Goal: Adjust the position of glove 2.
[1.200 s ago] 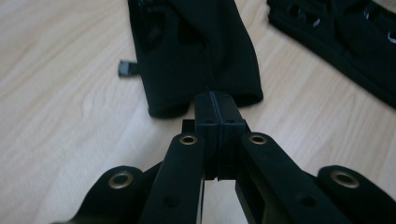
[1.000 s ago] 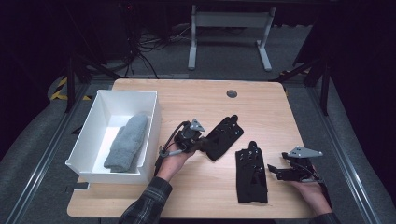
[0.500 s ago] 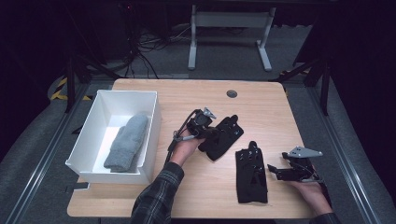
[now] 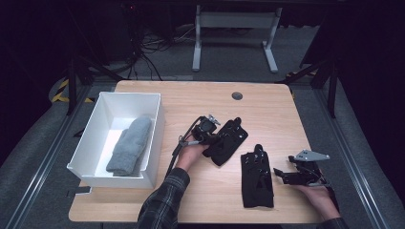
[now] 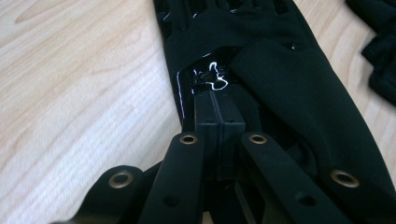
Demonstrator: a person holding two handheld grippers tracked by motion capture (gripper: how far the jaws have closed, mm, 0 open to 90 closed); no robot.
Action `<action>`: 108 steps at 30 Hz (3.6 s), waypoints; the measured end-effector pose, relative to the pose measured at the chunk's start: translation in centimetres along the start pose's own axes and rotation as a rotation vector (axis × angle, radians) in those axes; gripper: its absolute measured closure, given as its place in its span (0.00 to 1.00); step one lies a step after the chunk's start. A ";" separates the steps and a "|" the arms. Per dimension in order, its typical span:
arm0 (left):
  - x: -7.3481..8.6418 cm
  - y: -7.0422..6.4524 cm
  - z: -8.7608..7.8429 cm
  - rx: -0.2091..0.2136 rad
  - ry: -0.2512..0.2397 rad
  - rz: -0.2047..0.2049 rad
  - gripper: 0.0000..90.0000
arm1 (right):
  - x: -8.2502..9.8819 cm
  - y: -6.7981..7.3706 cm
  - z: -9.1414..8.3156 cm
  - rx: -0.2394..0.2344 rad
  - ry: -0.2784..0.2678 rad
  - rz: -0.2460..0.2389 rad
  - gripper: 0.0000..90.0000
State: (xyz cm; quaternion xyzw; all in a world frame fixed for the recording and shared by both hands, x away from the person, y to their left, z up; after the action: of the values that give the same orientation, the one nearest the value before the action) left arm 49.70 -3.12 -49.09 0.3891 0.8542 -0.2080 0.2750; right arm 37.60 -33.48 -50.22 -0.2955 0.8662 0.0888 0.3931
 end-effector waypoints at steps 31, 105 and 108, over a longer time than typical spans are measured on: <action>8.1 -4.7 -5.5 0.092 0.034 -0.026 1.00 | 0.0 0.1 0.0 0.004 0.001 0.003 0.18; 7.8 -4.3 -8.7 0.146 -0.107 -0.220 0.98 | -1.1 4.6 -0.4 -0.294 0.039 -0.119 1.00; 7.8 -4.4 -8.7 0.168 -0.108 -0.223 0.98 | -1.5 5.4 0.0 -0.310 0.041 -0.137 1.00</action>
State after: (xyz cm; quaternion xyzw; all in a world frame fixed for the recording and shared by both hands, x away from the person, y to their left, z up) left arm 39.35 3.45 -46.71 0.3017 0.8558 -0.3285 0.2621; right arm 35.26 -28.45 -49.54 -0.4126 0.8277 0.1886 0.3303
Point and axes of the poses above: each handheld gripper's, and its own axes: z roughly forward along the jaws, x roughly out of its underside, y roughly to its left, the point moved 5 cm from there along z, roughly forward along the jaws, and after that the axes turned 4 degrees about -z, right-handed, at the moved point
